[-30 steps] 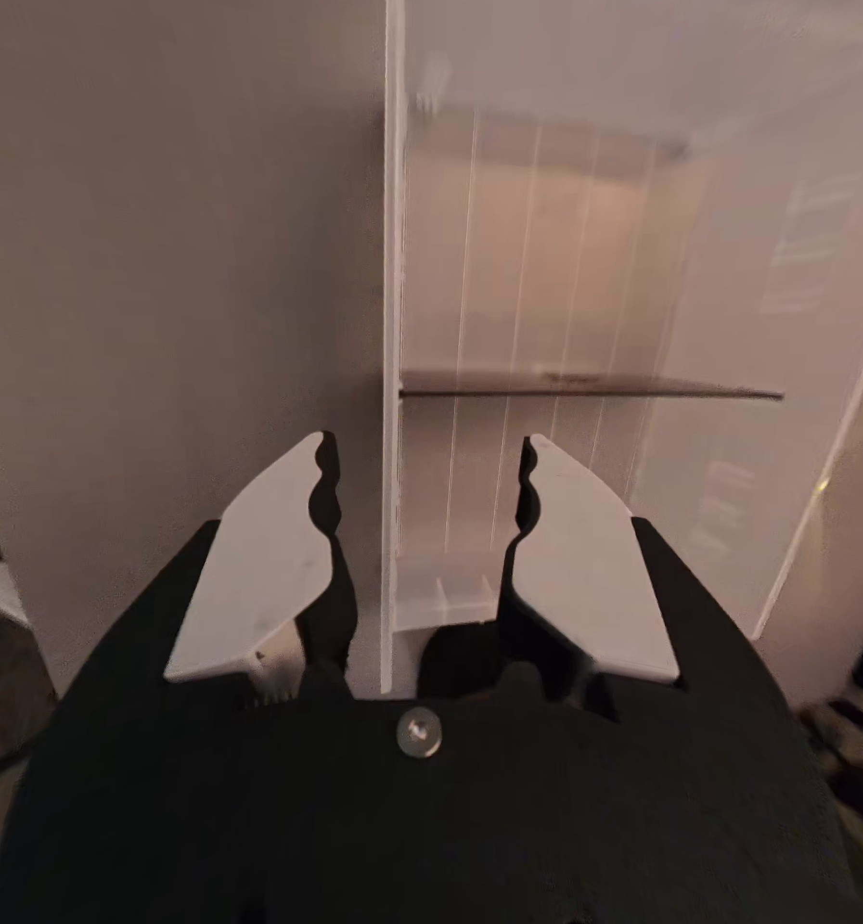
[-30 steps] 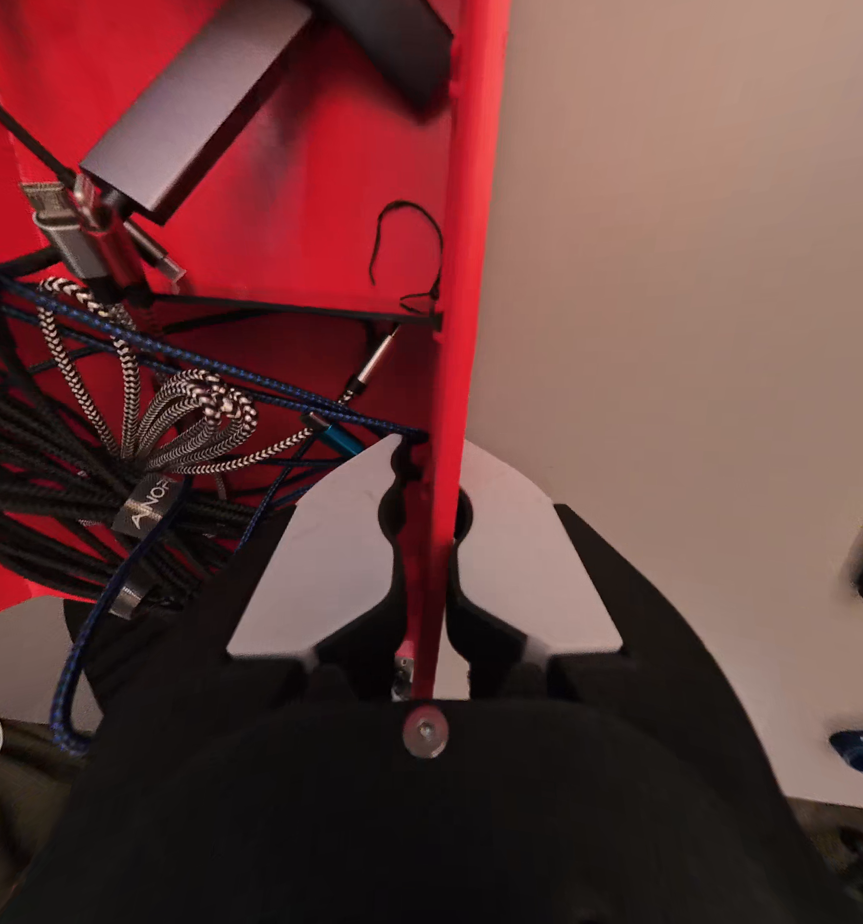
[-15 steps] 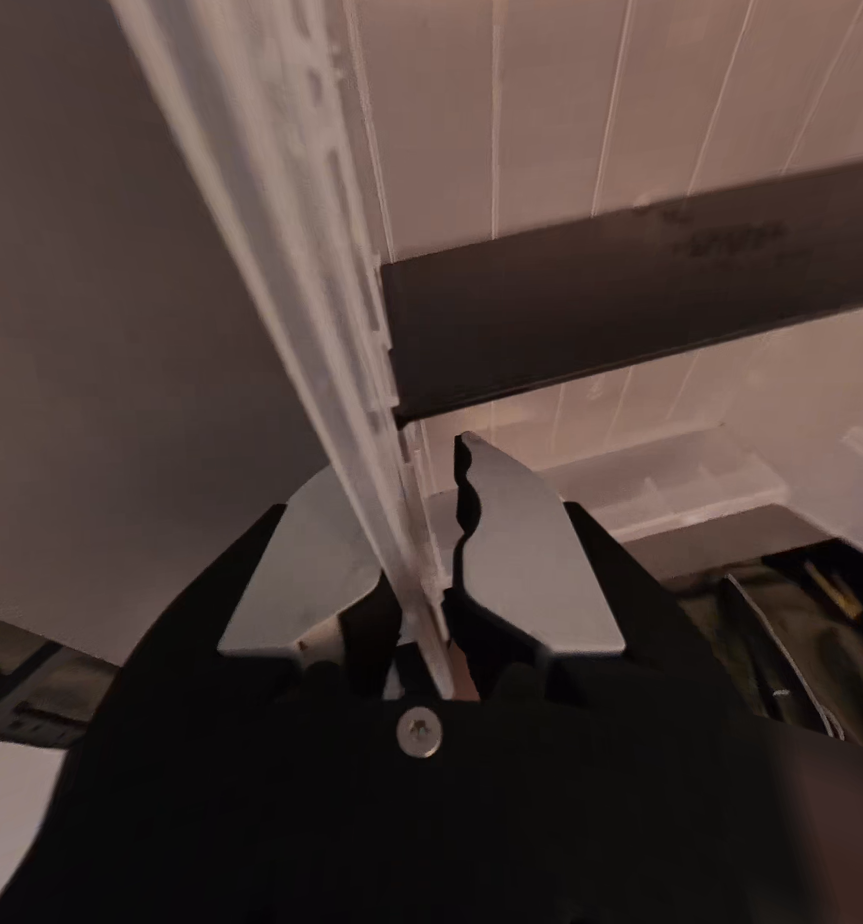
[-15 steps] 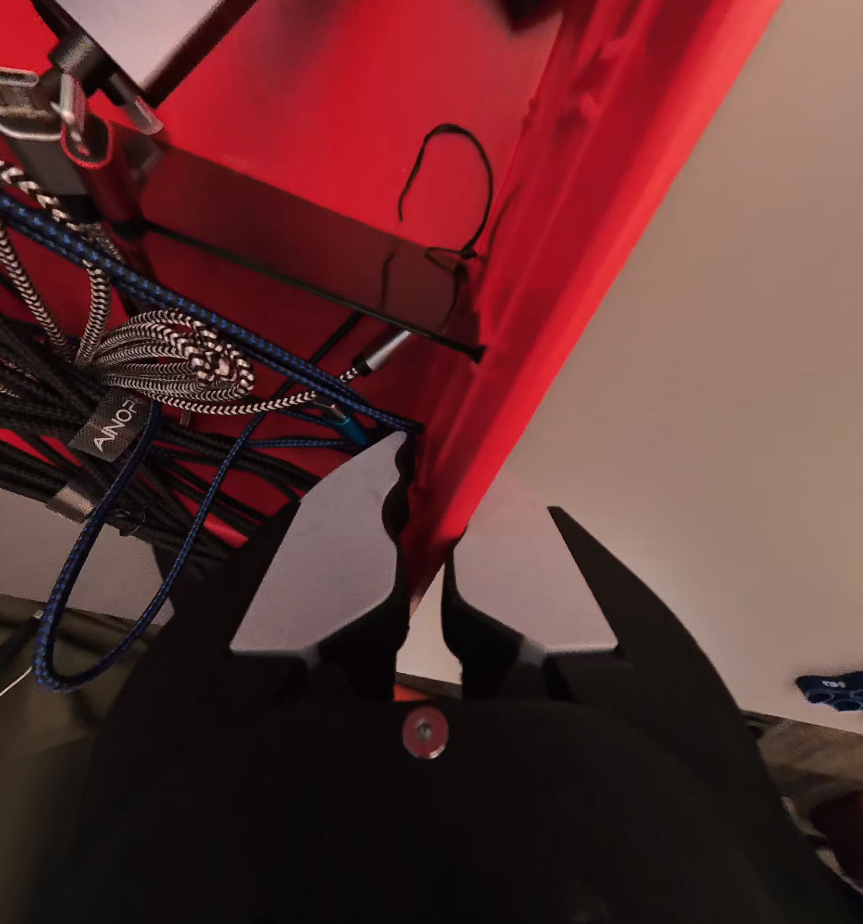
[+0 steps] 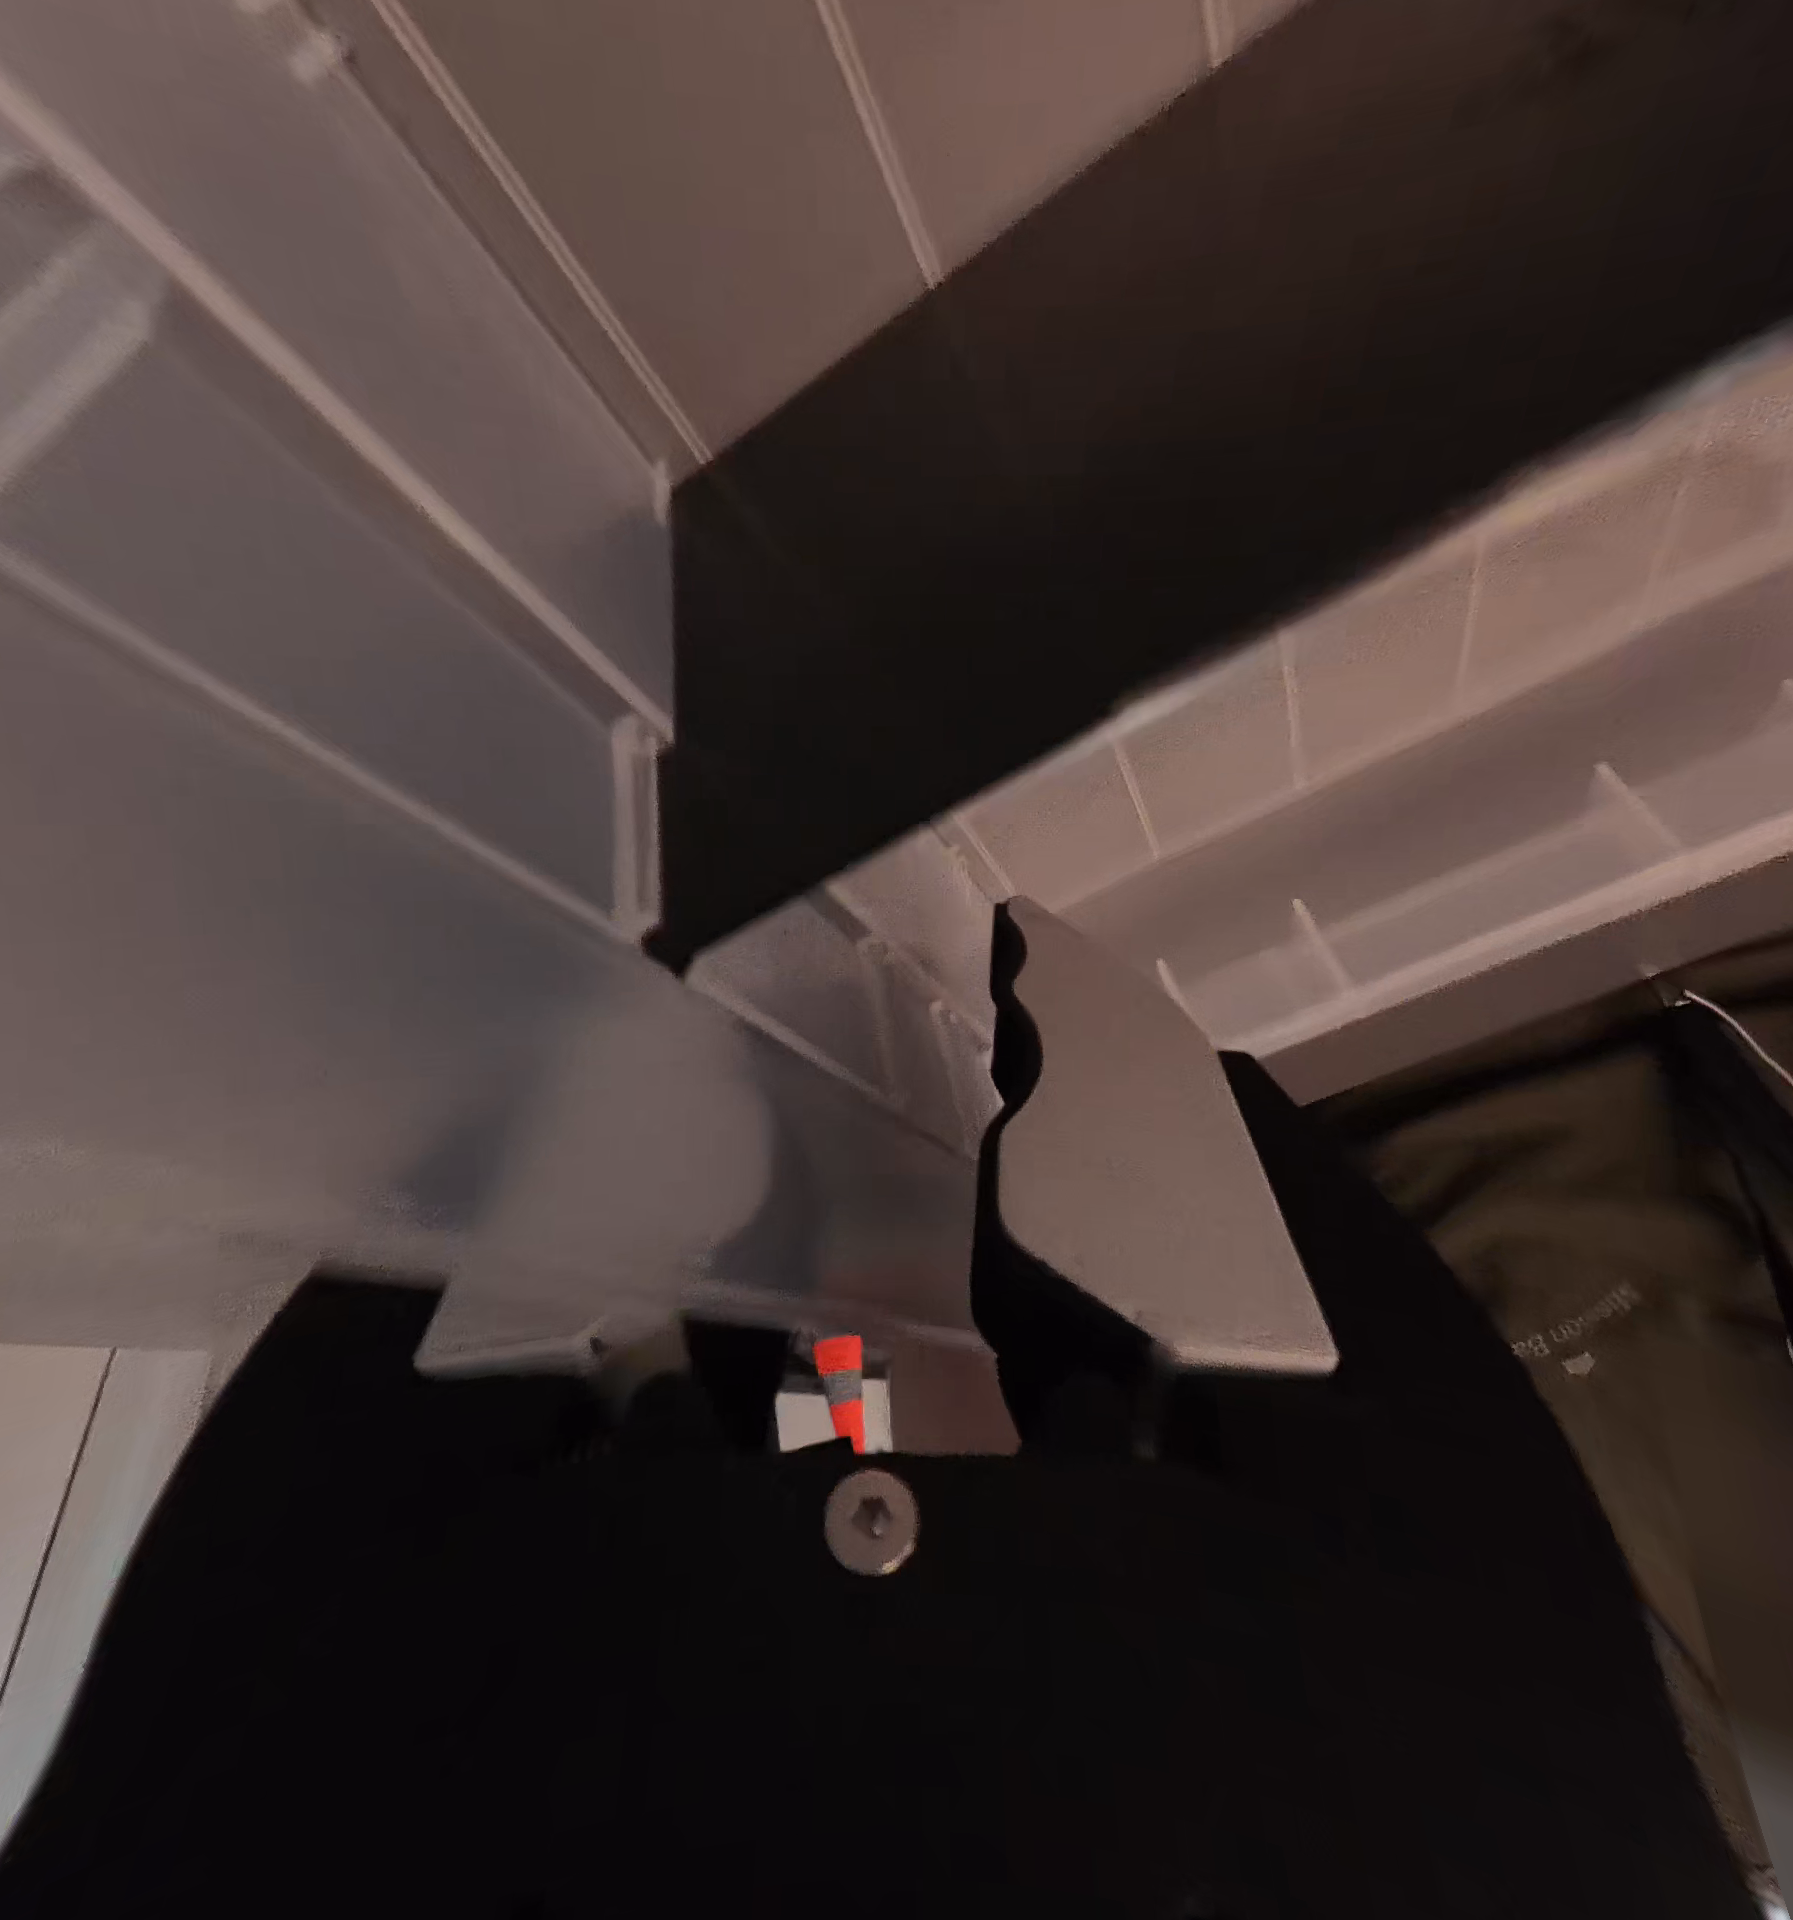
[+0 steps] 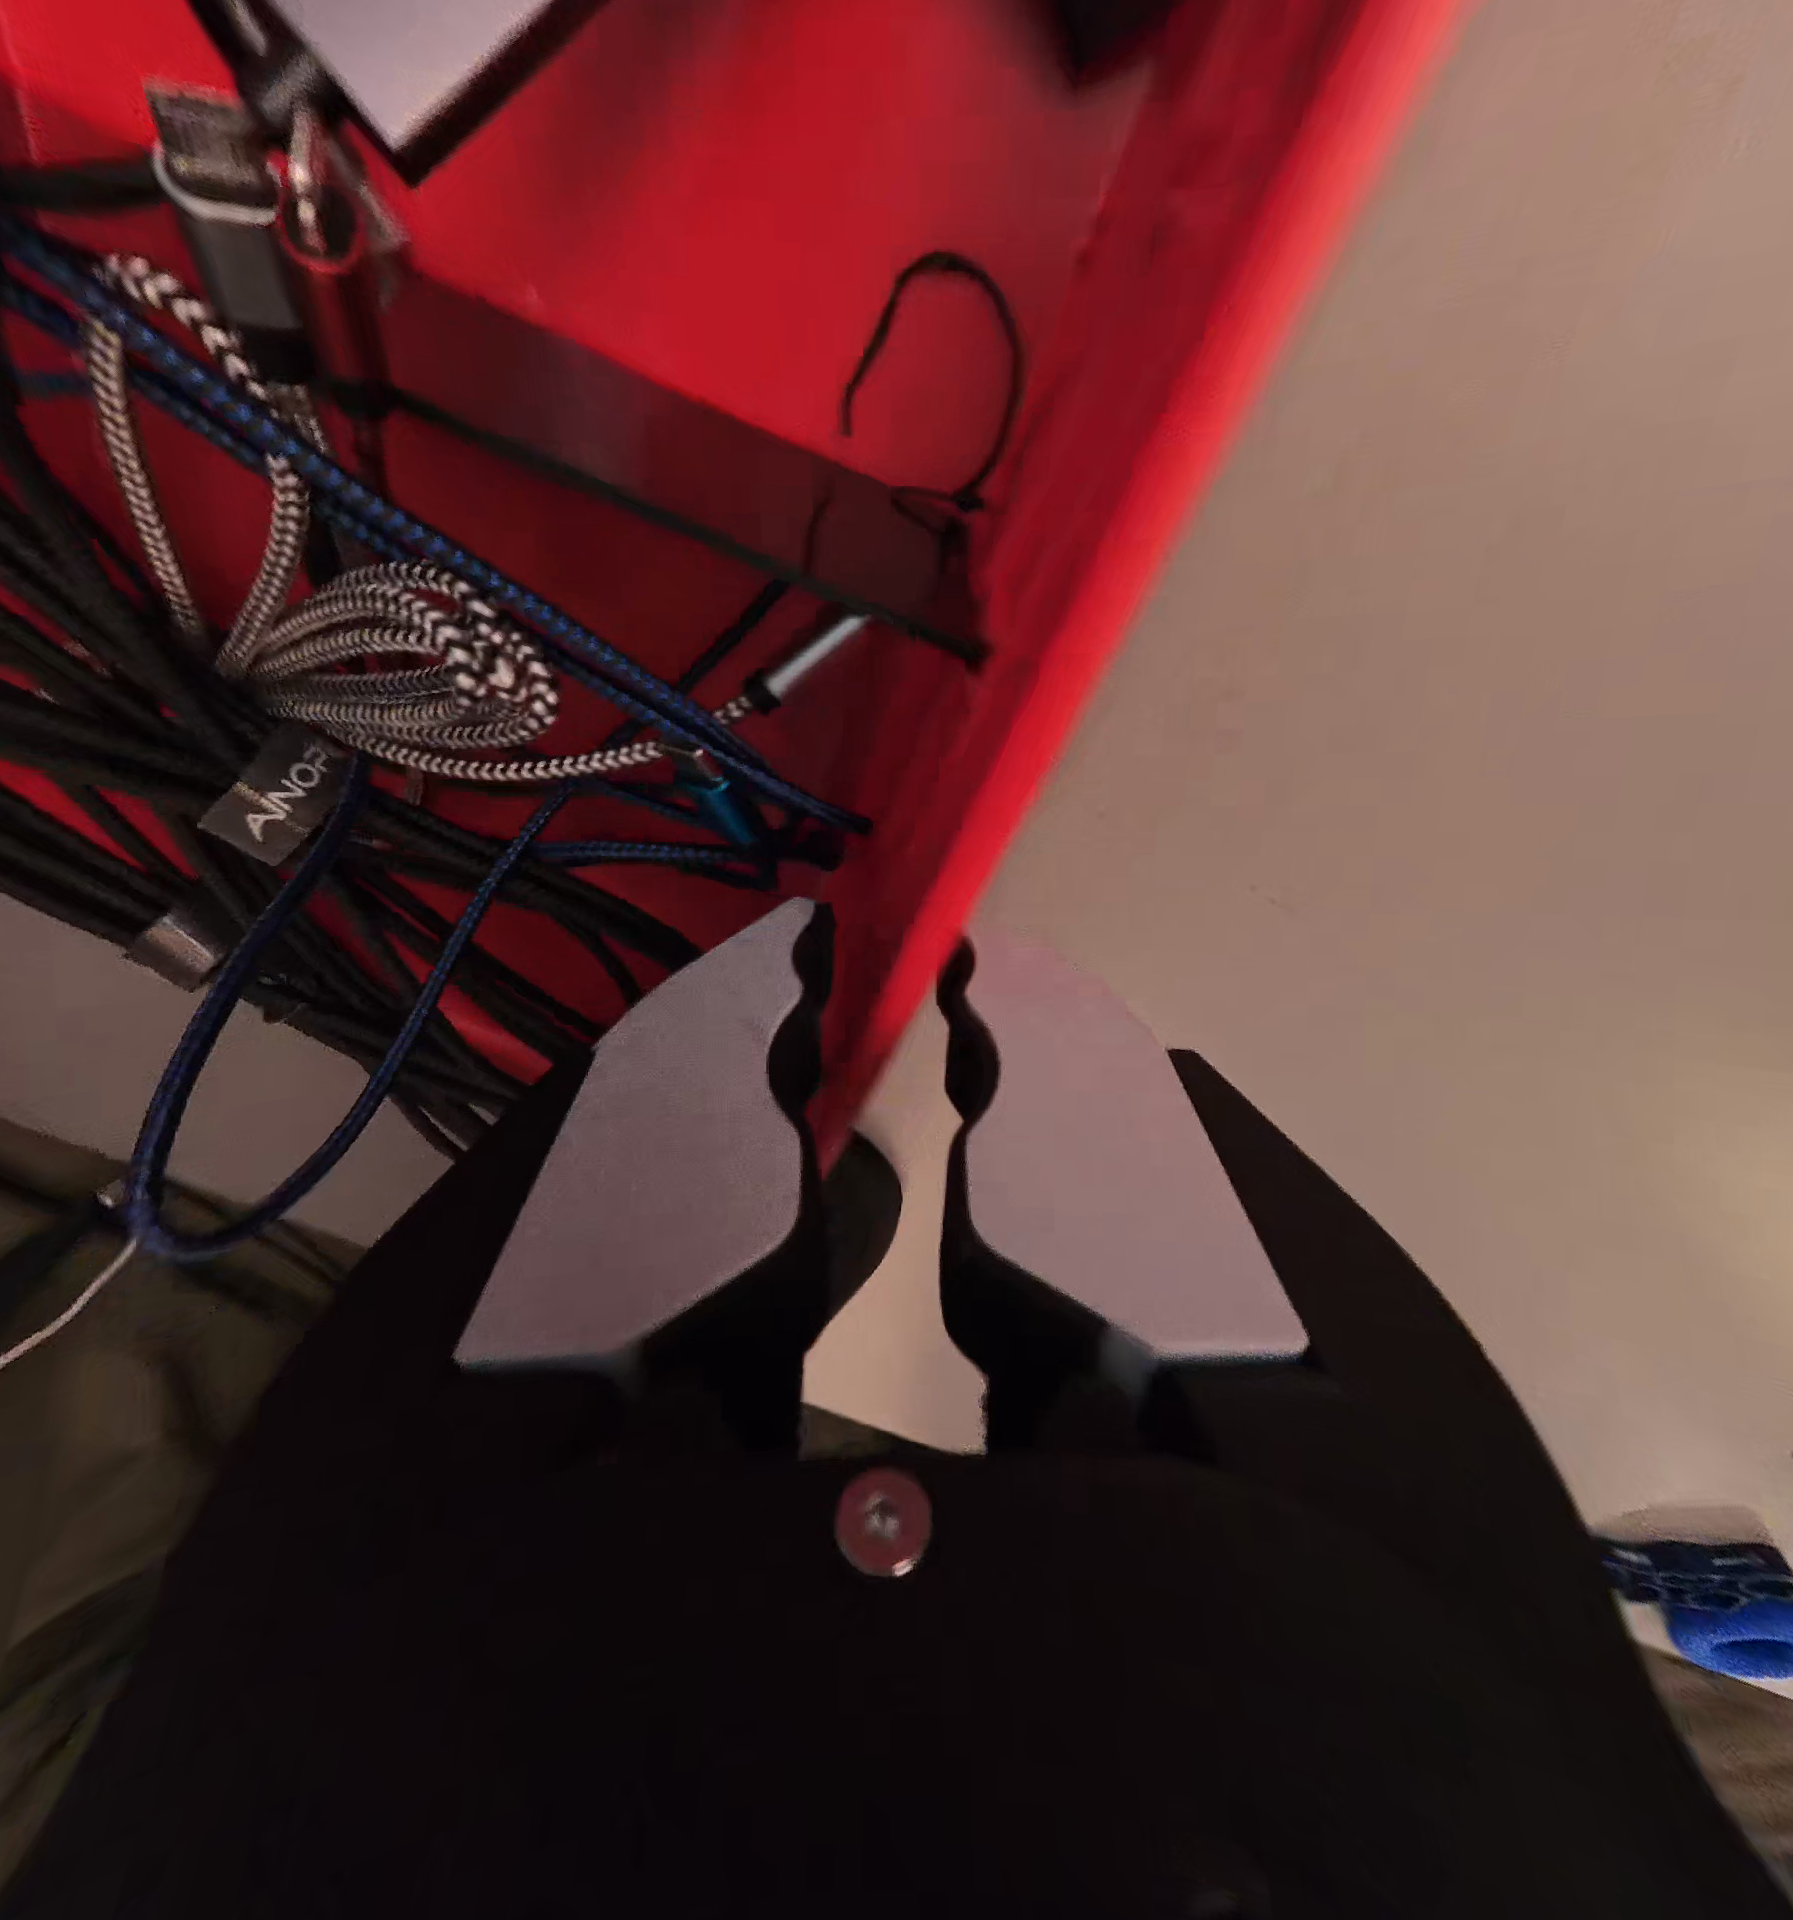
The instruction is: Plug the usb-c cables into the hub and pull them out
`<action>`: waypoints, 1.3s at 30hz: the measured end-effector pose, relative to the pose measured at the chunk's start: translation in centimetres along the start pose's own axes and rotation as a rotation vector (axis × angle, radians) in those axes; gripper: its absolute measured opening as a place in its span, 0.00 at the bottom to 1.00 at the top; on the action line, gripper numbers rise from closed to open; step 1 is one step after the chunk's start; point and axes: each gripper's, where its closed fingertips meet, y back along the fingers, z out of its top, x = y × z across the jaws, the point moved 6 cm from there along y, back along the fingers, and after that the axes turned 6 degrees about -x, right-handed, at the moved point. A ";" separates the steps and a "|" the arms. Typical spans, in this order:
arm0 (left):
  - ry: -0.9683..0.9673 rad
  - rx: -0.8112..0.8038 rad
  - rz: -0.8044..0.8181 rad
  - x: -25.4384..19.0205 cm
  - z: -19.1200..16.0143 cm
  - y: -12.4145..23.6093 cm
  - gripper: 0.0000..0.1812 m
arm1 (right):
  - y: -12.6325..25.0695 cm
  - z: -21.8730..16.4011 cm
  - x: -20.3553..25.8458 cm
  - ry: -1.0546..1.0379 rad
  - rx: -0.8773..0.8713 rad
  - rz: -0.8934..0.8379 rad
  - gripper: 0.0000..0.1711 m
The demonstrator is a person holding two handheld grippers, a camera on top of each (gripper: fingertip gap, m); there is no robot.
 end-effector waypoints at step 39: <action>-0.532 -1.566 -0.041 -8.5 -14.4 21.4 0.26 | -1.5 9.3 26.6 0.351 -0.347 -0.062 0.32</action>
